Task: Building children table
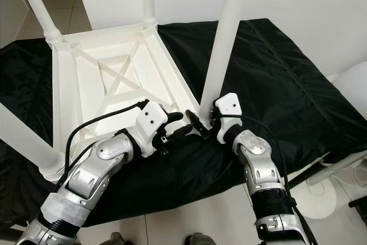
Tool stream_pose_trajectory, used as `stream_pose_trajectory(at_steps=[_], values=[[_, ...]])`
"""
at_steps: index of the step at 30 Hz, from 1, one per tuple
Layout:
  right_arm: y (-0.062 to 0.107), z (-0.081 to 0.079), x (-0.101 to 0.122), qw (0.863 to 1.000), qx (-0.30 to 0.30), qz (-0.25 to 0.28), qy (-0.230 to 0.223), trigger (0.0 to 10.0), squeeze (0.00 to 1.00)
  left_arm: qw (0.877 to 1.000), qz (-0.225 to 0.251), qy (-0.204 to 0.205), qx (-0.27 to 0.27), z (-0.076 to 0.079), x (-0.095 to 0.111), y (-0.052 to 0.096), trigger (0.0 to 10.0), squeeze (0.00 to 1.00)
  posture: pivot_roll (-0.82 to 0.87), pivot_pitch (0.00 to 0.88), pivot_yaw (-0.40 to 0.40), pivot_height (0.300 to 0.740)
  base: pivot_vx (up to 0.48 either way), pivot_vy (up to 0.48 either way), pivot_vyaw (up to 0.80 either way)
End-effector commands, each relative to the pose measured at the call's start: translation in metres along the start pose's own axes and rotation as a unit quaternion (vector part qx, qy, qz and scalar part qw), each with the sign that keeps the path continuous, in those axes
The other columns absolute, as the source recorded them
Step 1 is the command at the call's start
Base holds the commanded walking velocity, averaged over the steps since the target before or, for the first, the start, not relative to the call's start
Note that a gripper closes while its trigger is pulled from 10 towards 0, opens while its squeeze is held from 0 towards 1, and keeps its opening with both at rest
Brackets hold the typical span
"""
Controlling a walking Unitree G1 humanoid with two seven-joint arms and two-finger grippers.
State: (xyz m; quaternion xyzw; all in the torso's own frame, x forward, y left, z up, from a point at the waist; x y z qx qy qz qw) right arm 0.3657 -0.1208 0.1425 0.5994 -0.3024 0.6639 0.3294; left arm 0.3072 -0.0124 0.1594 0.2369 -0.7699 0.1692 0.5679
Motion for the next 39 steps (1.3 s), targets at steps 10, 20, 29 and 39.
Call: stream_pose_trajectory(at_steps=[10,20,29,39], values=[[0.003,-0.001,-0.015,0.999,0.029,-0.022,-0.002,0.0,0.00,1.000,-0.006,-0.007,-0.003,-0.001,-0.003,0.000,10.0,0.00,-0.09,0.019,0.010,0.740,0.000,0.000,0.00],[0.005,0.004,-0.017,0.999,-0.023,-0.016,-0.016,10.0,0.00,1.000,-0.005,-0.007,-0.006,0.000,-0.003,0.000,10.0,0.00,-0.10,0.020,0.011,0.740,0.000,0.000,0.00],[0.007,0.011,-0.016,0.987,-0.153,0.003,-0.040,10.0,0.00,1.000,-0.006,-0.007,-0.007,0.001,-0.004,0.000,10.0,0.00,-0.10,0.020,0.007,0.740,0.000,0.000,0.00],[0.021,0.010,-0.028,0.945,-0.323,-0.006,-0.056,10.0,0.00,1.000,-0.006,-0.005,-0.009,0.003,-0.004,0.001,10.0,0.00,-0.10,0.024,0.009,0.740,0.000,0.000,0.00]])
Point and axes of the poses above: a point about 5 cm out from each wrist's last joint towards the gripper, its own y axis pointing back from the gripper into the wrist, its own x axis along the axis of the wrist's last joint, z = x × y, the point moved 6 cm from there along -y, pointing out of the wrist towards the gripper, and after that the axes turned 6 degrees about -y, right-handed, at the moved point
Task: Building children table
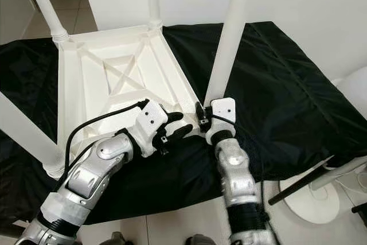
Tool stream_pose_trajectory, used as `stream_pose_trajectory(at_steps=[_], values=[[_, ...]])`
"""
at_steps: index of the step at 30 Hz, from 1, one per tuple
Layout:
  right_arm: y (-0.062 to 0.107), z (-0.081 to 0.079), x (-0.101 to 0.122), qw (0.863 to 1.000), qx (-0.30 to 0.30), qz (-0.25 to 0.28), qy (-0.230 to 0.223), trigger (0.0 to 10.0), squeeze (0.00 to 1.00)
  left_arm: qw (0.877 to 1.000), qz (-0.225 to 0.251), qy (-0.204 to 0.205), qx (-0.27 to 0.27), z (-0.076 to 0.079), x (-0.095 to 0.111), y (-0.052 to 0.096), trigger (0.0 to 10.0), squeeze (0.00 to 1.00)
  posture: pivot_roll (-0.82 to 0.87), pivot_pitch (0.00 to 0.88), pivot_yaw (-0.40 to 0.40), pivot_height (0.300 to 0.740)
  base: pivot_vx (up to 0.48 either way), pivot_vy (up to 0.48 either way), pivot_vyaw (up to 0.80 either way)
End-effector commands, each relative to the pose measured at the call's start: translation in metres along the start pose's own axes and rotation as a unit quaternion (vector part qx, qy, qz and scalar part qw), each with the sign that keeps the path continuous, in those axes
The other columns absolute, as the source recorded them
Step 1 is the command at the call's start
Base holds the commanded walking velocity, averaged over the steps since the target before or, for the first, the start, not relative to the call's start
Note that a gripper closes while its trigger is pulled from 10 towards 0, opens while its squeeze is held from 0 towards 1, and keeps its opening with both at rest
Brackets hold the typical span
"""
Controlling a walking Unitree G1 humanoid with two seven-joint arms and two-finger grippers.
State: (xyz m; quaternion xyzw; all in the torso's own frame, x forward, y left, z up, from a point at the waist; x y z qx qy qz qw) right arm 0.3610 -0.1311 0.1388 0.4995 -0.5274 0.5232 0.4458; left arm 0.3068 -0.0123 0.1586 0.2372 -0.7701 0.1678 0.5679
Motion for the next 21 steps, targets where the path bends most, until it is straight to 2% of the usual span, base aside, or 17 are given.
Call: stream_pose_trajectory(at_steps=[1,4,7,12,13,14,21], values=[[0.009,0.011,-0.024,0.998,-0.049,-0.046,0.009,10.0,0.00,1.000,-0.005,-0.005,-0.008,0.003,-0.003,0.000,10.0,0.00,-0.10,0.024,0.009,0.740,0.000,0.000,0.00],[0.008,0.005,-0.025,0.997,-0.062,-0.054,-0.003,10.0,0.00,1.000,-0.004,-0.004,-0.009,0.003,-0.003,0.000,10.0,0.00,-0.10,0.024,0.009,0.740,0.000,0.000,0.00],[0.007,-0.003,-0.022,0.998,-0.046,-0.051,-0.007,10.0,0.00,1.000,-0.004,-0.003,-0.008,0.003,-0.003,-0.001,10.0,0.00,-0.10,0.026,0.003,0.740,0.000,0.000,0.00],[0.008,-0.001,-0.017,0.998,-0.042,-0.043,-0.003,10.0,0.00,1.000,-0.004,-0.002,-0.009,0.005,-0.003,0.000,10.0,0.00,-0.10,0.026,-0.001,0.740,0.000,0.000,0.00],[0.008,-0.001,-0.017,0.998,-0.040,-0.043,-0.008,10.0,0.73,1.000,-0.005,-0.002,-0.008,0.004,-0.004,0.000,10.0,0.00,-0.10,0.026,-0.001,0.740,0.000,0.000,0.00],[0.008,-0.001,-0.016,0.999,-0.033,-0.039,-0.016,10.0,1.00,1.000,-0.005,-0.002,-0.006,0.004,-0.004,0.000,10.0,0.00,-0.10,0.026,-0.004,0.740,0.000,0.000,0.00],[0.011,0.004,-0.011,0.999,-0.020,-0.029,-0.012,10.0,1.00,1.000,-0.005,-0.001,-0.005,0.004,-0.004,0.001,10.0,0.00,-0.10,0.028,-0.001,0.740,0.000,0.000,0.00]])
Point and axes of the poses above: a point about 5 cm out from each wrist's last joint towards the gripper, its own y axis pointing back from the gripper into the wrist, its own x axis along the axis of the wrist's last joint, z = x × y, the point moved 6 cm from there along -y, pointing out of the wrist towards the gripper, and after that the axes turned 6 degrees about -y, right-handed, at the moved point
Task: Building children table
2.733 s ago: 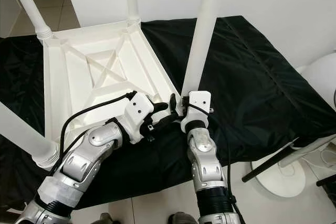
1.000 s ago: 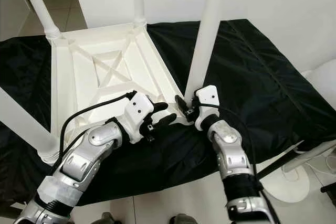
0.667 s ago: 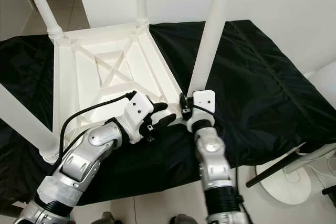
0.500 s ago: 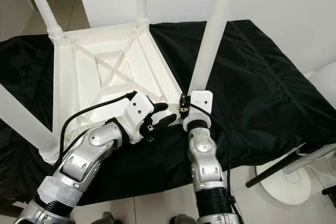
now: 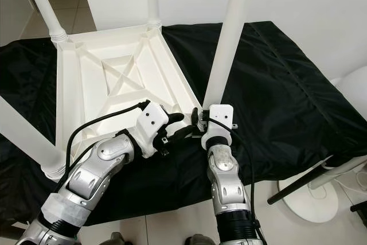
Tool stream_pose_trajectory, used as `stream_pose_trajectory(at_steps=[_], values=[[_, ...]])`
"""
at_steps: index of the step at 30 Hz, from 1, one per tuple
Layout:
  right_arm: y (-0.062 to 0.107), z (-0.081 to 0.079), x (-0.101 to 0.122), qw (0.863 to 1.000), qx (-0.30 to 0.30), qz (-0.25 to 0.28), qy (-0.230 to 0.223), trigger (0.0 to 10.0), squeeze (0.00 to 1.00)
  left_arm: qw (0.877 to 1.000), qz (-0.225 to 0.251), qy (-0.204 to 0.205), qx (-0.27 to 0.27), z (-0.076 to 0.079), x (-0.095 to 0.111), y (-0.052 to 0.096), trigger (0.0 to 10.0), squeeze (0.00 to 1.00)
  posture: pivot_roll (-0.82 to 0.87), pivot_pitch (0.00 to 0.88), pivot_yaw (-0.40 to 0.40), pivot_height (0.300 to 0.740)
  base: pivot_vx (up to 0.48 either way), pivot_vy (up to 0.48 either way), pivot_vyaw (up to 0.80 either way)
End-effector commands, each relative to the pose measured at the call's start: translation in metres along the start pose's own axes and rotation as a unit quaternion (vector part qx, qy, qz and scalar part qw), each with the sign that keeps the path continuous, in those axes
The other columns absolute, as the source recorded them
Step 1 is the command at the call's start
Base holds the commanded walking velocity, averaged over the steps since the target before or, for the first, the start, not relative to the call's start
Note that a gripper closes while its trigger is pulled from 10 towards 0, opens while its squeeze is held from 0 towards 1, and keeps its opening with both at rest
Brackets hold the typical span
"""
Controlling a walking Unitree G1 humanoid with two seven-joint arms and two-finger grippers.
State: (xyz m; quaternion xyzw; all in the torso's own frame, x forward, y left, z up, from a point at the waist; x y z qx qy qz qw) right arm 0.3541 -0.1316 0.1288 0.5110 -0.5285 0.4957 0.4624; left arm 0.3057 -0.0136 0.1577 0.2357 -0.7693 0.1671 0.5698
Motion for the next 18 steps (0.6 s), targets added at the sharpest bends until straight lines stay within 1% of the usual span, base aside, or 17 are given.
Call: stream_pose_trajectory(at_steps=[1,2,3,4,5,6,7,10,11,13,14,15,16,18], values=[[0.003,0.006,-0.001,1.000,0.004,-0.003,0.005,10.0,1.00,1.000,-0.006,-0.004,-0.003,0.002,-0.004,0.001,10.0,0.00,-0.10,0.028,-0.001,0.740,0.000,0.000,0.00],[0.004,0.007,0.000,1.000,0.028,-0.004,0.012,10.0,0.64,1.000,-0.007,-0.004,-0.003,0.002,-0.004,0.002,10.0,0.00,-0.10,0.029,-0.001,0.740,0.000,0.000,0.00],[0.005,0.008,0.000,0.999,0.045,-0.004,0.017,10.0,0.64,1.000,-0.007,-0.005,-0.003,0.001,-0.004,0.002,10.0,0.00,-0.10,0.029,-0.001,0.740,0.000,0.000,0.00],[0.006,0.007,0.001,0.997,0.074,-0.007,0.010,10.0,0.00,1.000,-0.008,-0.005,-0.003,0.001,-0.004,0.002,10.0,0.00,-0.10,0.029,0.002,0.740,0.000,0.000,0.00],[0.006,0.007,0.001,0.997,0.074,-0.007,0.010,10.0,0.00,1.000,-0.008,-0.005,-0.003,0.001,-0.004,0.002,10.0,0.00,-0.10,0.029,0.002,0.740,0.000,0.000,0.00],[0.007,0.006,0.001,0.996,0.092,-0.009,0.005,10.0,0.00,1.000,-0.008,-0.005,-0.003,0.001,-0.004,0.002,10.0,0.00,-0.10,0.029,0.002,0.740,0.000,0.000,0.00],[0.007,0.006,0.001,0.996,0.092,-0.009,0.005,10.0,0.00,1.000,-0.008,-0.005,-0.003,0.001,-0.004,0.002,10.0,0.00,-0.10,0.029,0.002,0.740,0.000,0.000,0.00],[0.006,0.007,0.007,0.984,0.174,-0.006,0.032,10.0,0.00,1.000,-0.008,-0.006,-0.003,0.000,-0.004,0.002,10.0,0.00,-0.10,0.035,0.007,0.740,0.000,0.000,0.00],[0.006,0.007,0.007,0.984,0.174,-0.006,0.032,10.0,0.00,1.000,-0.008,-0.006,-0.003,0.000,-0.004,0.002,10.0,0.00,-0.10,0.035,0.007,0.740,0.000,0.000,0.00],[0.004,0.010,0.011,0.978,0.202,-0.004,0.048,10.0,0.00,1.000,-0.008,-0.006,-0.003,-0.001,-0.004,0.002,10.0,0.00,-0.10,0.038,0.009,0.740,0.000,0.000,0.00],[0.004,0.010,0.011,0.978,0.202,-0.004,0.048,10.0,0.00,1.000,-0.008,-0.006,-0.003,-0.001,-0.004,0.002,10.0,0.00,-0.10,0.038,0.009,0.740,0.000,0.000,0.00],[0.002,0.009,0.012,0.974,0.219,-0.004,0.056,10.0,0.00,1.000,-0.009,-0.006,-0.003,-0.001,-0.004,0.003,10.0,0.00,-0.10,0.039,0.013,0.740,0.000,0.000,0.00],[0.002,0.009,0.012,0.974,0.219,-0.004,0.056,10.0,0.00,1.000,-0.009,-0.006,-0.003,-0.001,-0.004,0.003,10.0,0.00,-0.10,0.039,0.013,0.740,0.000,0.000,0.00],[-0.003,0.006,0.012,0.965,0.253,-0.009,0.069,10.0,0.00,1.000,-0.009,-0.006,-0.002,-0.001,-0.004,0.003,10.0,0.00,-0.10,0.042,0.016,0.740,0.000,0.000,0.00]])
Point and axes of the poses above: a point about 5 cm out from each wrist's last joint towards the gripper, its own y axis pointing back from the gripper into the wrist, its own x axis along the axis of the wrist's last joint, z = x × y, the point moved 6 cm from there along -y, pointing out of the wrist towards the gripper, and after that the axes turned 6 degrees about -y, right-handed, at the moved point
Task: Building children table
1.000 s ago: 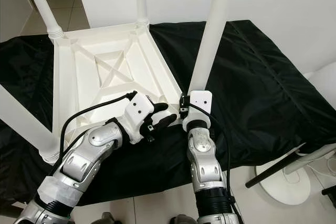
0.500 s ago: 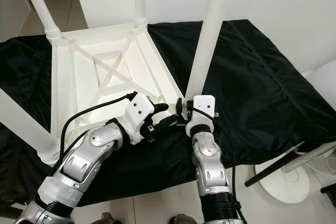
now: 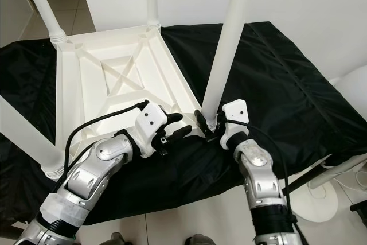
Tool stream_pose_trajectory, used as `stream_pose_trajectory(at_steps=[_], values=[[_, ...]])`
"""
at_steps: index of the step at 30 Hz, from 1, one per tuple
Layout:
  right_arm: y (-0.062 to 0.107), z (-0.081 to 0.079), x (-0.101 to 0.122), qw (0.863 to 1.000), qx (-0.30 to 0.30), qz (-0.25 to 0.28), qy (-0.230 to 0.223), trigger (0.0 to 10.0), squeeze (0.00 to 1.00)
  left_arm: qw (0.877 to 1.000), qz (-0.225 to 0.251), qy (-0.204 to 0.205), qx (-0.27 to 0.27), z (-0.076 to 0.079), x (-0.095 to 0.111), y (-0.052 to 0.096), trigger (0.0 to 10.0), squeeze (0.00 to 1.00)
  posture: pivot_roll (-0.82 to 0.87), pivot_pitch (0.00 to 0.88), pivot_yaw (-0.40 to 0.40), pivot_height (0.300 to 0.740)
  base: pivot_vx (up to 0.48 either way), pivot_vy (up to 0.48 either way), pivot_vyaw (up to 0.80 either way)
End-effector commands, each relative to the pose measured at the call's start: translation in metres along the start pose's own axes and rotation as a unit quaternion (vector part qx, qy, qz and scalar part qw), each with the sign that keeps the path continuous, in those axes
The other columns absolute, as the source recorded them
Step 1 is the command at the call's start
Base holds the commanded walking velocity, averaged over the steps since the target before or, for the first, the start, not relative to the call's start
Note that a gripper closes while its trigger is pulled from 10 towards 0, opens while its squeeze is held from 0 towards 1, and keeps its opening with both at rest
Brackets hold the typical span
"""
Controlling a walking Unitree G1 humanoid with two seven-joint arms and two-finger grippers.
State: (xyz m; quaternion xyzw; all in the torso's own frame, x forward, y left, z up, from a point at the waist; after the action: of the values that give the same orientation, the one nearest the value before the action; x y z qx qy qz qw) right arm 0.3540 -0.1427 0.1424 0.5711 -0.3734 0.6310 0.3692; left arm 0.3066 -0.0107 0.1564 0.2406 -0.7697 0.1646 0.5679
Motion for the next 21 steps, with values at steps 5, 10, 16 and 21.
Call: stream_pose_trajectory(at_steps=[5,10,16,21], values=[[-0.011,-0.005,-0.007,0.996,0.078,-0.026,0.018,10.0,0.00,1.000,-0.003,-0.004,0.000,-0.002,0.000,0.000,10.0,0.00,-0.09,0.046,0.016,0.740,0.000,0.000,0.00],[-0.012,-0.009,-0.016,0.993,0.103,-0.043,0.028,3.5,0.00,1.000,-0.003,-0.004,0.001,-0.001,0.000,0.001,10.0,0.00,-0.09,0.047,0.014,0.740,0.000,0.000,0.00],[-0.011,-0.011,-0.023,0.992,0.115,-0.055,0.025,0.0,0.00,1.000,-0.003,-0.004,0.005,-0.003,0.000,0.001,10.0,0.00,-0.09,0.048,0.007,0.740,0.000,0.000,0.00],[-0.010,-0.010,-0.027,0.991,0.119,-0.058,0.024,0.0,0.00,1.000,-0.002,-0.003,0.008,-0.003,0.000,0.000,10.0,0.00,-0.09,0.050,0.006,0.740,0.000,0.000,0.00]])
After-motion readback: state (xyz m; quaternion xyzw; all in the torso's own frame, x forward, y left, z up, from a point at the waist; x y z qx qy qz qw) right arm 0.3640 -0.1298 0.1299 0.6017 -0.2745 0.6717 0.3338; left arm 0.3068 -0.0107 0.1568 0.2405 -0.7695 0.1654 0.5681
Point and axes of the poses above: a point about 5 cm out from each wrist's last joint towards the gripper, its own y axis pointing back from the gripper into the wrist, its own x axis along the axis of the wrist's last joint, z = x × y, the point moved 6 cm from there along -y, pointing out of the wrist towards the gripper, and after that the axes turned 6 degrees about -y, right-handed, at the moved point
